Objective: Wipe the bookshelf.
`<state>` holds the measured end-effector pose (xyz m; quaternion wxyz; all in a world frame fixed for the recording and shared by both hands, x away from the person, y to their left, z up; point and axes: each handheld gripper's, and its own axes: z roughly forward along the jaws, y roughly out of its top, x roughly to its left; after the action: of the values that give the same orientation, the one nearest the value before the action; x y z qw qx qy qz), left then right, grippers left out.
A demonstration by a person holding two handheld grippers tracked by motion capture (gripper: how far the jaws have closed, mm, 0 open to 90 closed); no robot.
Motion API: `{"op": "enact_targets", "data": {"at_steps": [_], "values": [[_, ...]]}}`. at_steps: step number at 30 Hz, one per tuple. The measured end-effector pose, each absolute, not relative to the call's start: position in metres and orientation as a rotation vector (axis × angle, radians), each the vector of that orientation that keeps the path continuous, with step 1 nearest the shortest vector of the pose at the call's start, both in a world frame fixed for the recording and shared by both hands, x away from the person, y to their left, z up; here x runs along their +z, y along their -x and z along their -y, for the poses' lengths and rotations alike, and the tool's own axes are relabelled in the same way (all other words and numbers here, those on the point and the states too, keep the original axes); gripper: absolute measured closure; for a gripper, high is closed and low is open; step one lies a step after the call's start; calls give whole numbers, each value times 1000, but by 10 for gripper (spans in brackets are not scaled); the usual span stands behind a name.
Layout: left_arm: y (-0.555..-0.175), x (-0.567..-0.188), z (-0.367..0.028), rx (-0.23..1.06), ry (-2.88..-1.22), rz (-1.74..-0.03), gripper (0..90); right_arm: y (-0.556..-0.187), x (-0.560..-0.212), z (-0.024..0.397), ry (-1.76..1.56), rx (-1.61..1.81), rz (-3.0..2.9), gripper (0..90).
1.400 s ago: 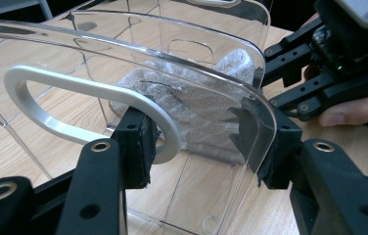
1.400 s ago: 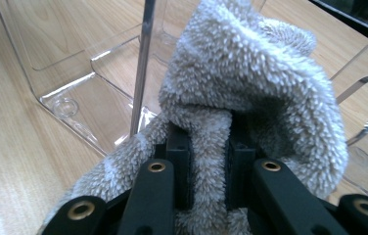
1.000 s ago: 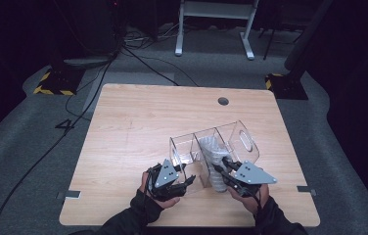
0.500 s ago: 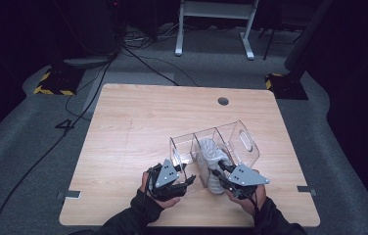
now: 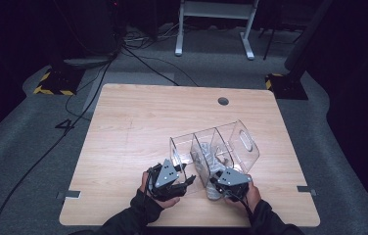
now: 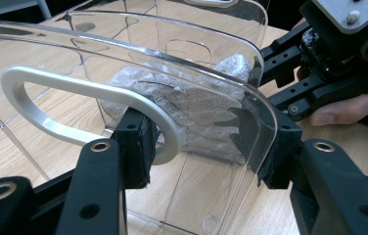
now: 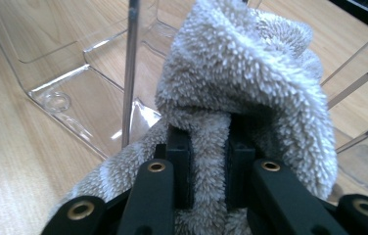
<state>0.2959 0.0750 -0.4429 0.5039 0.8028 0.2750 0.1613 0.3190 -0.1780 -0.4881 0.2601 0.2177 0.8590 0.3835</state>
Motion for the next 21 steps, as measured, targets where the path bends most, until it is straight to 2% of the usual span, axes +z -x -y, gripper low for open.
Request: {"op": "enact_targets", "data": {"at_steps": [9, 21], "values": [[-296, -443, -74, 392, -1936, -660, 498, -310, -469, 174, -554, 927, -2169, 790], [-296, -443, -73, 393, -1936, -667, 498, -302, -416, 182, -546, 971, -1913, 792]]}}
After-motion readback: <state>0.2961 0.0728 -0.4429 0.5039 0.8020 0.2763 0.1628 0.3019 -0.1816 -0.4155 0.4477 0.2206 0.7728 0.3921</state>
